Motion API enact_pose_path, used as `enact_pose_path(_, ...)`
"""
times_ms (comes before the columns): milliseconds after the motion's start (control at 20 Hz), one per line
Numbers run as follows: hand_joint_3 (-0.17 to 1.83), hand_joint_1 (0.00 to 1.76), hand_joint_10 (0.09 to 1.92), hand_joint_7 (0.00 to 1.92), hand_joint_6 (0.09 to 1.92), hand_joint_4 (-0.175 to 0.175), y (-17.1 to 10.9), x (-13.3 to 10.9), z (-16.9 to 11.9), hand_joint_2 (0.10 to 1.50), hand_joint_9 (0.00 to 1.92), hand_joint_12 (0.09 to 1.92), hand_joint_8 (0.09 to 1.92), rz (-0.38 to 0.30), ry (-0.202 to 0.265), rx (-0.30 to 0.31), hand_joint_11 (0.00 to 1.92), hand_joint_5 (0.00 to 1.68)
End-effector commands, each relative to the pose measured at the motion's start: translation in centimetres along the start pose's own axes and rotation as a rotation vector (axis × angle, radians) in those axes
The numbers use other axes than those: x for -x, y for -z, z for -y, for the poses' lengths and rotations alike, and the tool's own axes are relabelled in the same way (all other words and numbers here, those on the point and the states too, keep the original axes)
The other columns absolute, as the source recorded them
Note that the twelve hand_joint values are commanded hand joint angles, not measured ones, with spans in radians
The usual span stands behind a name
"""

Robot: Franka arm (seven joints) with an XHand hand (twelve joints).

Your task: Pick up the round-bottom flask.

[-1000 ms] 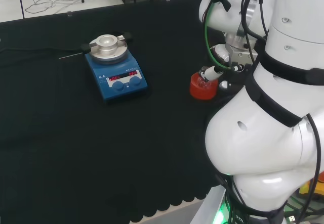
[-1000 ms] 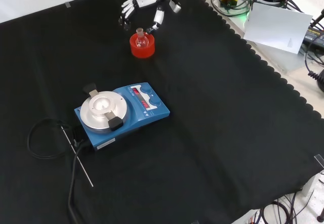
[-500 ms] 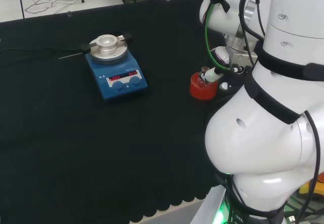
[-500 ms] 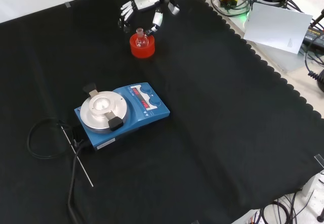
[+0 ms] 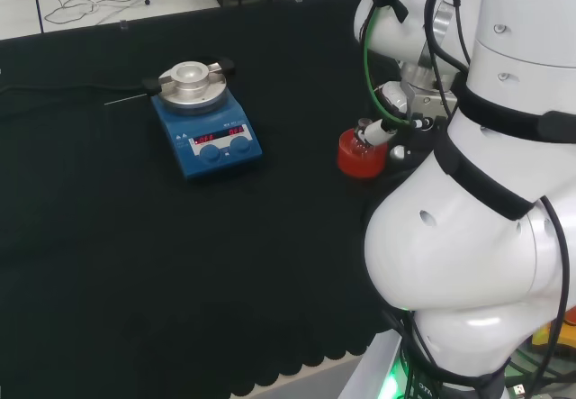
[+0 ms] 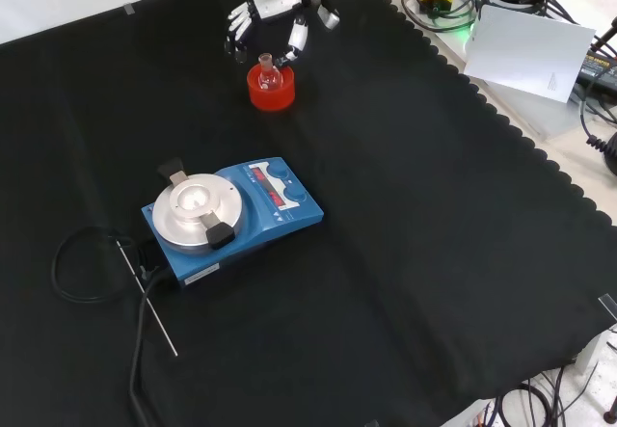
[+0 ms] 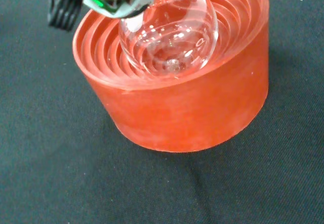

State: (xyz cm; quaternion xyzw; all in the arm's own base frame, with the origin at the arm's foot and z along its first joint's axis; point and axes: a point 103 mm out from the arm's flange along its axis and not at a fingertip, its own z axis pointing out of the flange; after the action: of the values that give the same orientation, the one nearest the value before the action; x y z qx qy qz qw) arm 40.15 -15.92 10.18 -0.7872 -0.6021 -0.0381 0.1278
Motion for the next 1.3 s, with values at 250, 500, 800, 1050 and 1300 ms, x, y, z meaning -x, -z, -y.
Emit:
enact_pose_path(250,0.69,0.95,0.67,0.38,0.73,-0.07,-0.61,-0.13,-0.25,0.63,0.55,1.4,0.71,0.007,0.003,-0.008,0.28,0.68)
enact_pose_path(500,0.69,0.96,0.67,0.38,0.75,-0.073,-0.52,0.09,-0.25,0.63,0.56,1.39,0.71,0.005,0.007,-0.005,0.29,0.73)
enact_pose_path(800,0.7,0.96,0.66,0.39,0.77,-0.073,-0.37,0.01,-0.27,0.64,0.57,1.39,0.71,0.014,0.01,0.002,0.29,0.78)
enact_pose_path(1050,0.7,0.97,0.66,0.4,0.78,-0.076,-0.13,-0.32,-0.35,0.64,0.58,1.39,0.72,0.019,0.016,0.004,0.29,0.82)
enact_pose_path(1300,0.7,0.97,0.65,0.41,0.78,-0.079,-0.02,-0.39,-0.41,0.65,0.59,1.38,0.71,0.011,0.022,0.003,0.3,0.84)
